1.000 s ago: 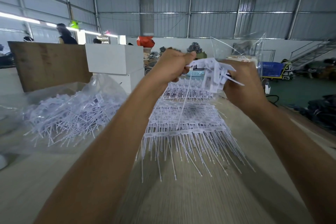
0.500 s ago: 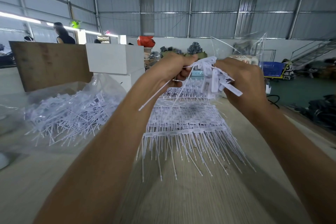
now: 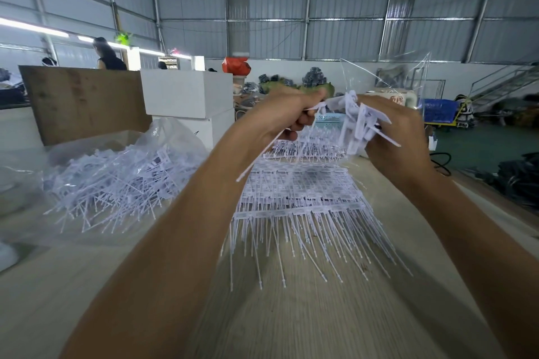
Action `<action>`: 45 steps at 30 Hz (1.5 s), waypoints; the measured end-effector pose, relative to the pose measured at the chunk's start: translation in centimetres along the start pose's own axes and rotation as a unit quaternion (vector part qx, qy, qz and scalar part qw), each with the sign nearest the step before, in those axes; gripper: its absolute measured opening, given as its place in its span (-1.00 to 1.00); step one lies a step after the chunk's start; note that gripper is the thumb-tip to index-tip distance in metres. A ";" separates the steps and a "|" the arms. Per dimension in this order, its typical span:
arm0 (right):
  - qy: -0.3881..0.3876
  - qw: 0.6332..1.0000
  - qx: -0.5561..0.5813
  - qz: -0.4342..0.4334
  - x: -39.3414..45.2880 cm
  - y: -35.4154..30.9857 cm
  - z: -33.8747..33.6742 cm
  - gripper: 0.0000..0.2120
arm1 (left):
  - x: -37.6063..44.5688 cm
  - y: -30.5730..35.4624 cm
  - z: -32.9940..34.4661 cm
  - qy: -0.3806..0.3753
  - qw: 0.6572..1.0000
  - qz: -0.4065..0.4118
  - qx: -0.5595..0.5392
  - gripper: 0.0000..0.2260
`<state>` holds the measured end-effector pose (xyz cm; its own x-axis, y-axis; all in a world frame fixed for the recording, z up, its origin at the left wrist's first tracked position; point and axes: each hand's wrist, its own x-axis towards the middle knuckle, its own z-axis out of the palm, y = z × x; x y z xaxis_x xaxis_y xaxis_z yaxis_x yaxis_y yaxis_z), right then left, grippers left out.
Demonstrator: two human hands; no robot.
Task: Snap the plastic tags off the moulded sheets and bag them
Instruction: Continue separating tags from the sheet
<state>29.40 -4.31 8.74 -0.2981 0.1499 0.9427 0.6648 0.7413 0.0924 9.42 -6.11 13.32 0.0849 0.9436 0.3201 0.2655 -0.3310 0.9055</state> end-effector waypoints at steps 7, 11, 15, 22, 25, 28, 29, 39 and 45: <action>-0.077 0.967 0.085 0.229 0.1 0.7 1.3 -0.73 | 0.2 -0.1 0.3 -0.026 0.997 0.057 0.042 -0.79; -0.076 0.958 0.072 0.268 0.4 0.8 1.4 -0.71 | -0.1 0.0 0.6 -0.045 0.994 0.060 0.075 -0.76; -0.086 0.949 0.067 0.297 0.4 0.9 2.0 -0.78 | -0.2 0.1 0.8 -0.046 0.993 0.051 0.091 -0.75; -0.106 0.940 -0.020 0.324 -2.1 3.7 1.6 -0.72 | -0.9 0.8 0.2 -0.098 0.987 0.061 0.115 -0.72; -0.067 0.898 0.107 0.422 -3.2 5.2 1.3 -0.77 | -0.7 0.9 0.1 -0.060 0.987 0.081 0.126 -0.74; -0.046 0.898 0.129 0.418 -3.3 5.4 1.3 -0.76 | -0.5 0.4 0.2 -0.056 0.986 0.082 0.131 -0.87; -0.046 0.893 0.159 0.419 -3.1 5.1 1.3 -0.73 | -0.5 0.2 0.3 -0.062 0.985 0.081 0.138 -0.88; -0.090 0.826 0.365 0.420 0.1 1.0 0.6 -0.69 | -0.2 -0.7 0.2 -0.083 0.982 0.082 0.148 -0.81; -0.126 0.831 0.359 0.407 0.6 -0.3 0.1 -0.85 | 0.0 -0.9 -0.1 -0.076 0.985 0.093 0.122 -0.82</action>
<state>28.98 -4.40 9.25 -0.1444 0.8577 0.4934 0.1646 0.5125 -0.8427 9.07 -5.83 12.53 0.2910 0.8633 0.4124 0.4536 -0.5040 0.7350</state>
